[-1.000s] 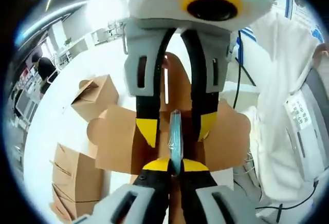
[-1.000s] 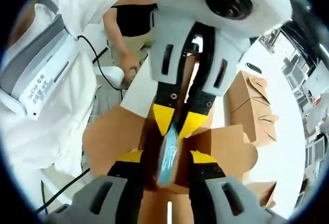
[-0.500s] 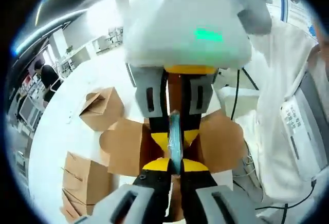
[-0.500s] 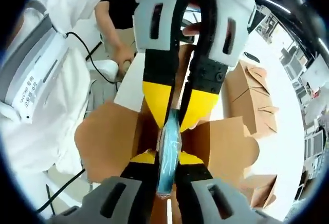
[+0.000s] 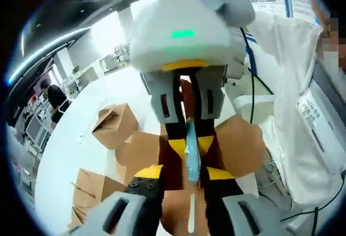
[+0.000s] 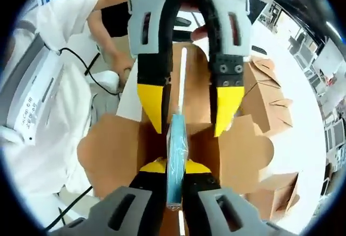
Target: Pick up one paper box from the group, open the paper box, and remove the item inside
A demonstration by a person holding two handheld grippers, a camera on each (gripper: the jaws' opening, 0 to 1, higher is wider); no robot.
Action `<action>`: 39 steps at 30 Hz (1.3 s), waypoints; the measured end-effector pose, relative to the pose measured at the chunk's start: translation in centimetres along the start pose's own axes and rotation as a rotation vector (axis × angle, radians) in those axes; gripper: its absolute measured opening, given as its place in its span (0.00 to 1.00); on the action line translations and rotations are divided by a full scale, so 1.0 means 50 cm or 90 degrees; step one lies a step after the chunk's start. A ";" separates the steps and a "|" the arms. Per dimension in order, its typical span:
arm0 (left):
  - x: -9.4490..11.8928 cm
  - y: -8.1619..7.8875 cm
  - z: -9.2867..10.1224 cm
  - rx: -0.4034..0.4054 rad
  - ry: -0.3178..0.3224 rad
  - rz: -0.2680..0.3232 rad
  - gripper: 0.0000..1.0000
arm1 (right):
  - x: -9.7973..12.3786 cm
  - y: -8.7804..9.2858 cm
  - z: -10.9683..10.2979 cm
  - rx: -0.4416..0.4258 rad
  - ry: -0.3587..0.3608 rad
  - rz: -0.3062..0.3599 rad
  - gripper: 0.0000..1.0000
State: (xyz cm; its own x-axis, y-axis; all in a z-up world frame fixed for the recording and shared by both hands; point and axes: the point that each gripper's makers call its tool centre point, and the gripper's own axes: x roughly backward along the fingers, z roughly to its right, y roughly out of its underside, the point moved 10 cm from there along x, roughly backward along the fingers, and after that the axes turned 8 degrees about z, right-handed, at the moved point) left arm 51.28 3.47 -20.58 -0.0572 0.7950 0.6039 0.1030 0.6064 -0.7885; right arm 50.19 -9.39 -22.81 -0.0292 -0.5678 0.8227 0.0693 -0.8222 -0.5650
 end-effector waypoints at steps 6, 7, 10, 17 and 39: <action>0.031 -0.014 -0.001 -0.014 -0.044 0.051 0.38 | 0.005 0.002 0.003 -0.017 0.006 -0.009 0.09; 0.036 -0.017 -0.001 -0.002 -0.048 0.066 0.39 | 0.005 0.002 0.003 -0.018 0.006 -0.009 0.09; 0.062 -0.026 -0.005 0.019 -0.076 0.125 0.40 | 0.013 0.001 0.001 -0.019 0.010 -0.005 0.09; 0.104 -0.014 -0.004 0.081 -0.119 0.215 0.56 | 0.025 -0.006 -0.002 -0.020 0.018 -0.004 0.09; 0.162 0.097 0.059 0.169 -0.220 0.336 0.64 | 0.078 -0.026 -0.010 -0.047 0.062 0.036 0.09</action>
State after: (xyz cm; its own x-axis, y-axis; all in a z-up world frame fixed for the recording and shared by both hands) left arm 48.40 12.89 -19.86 -0.3847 0.9183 0.0932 -0.0400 0.0843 -0.9956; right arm 49.49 -10.56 -18.90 -0.1236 -0.6114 0.7816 -0.0003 -0.7877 -0.6161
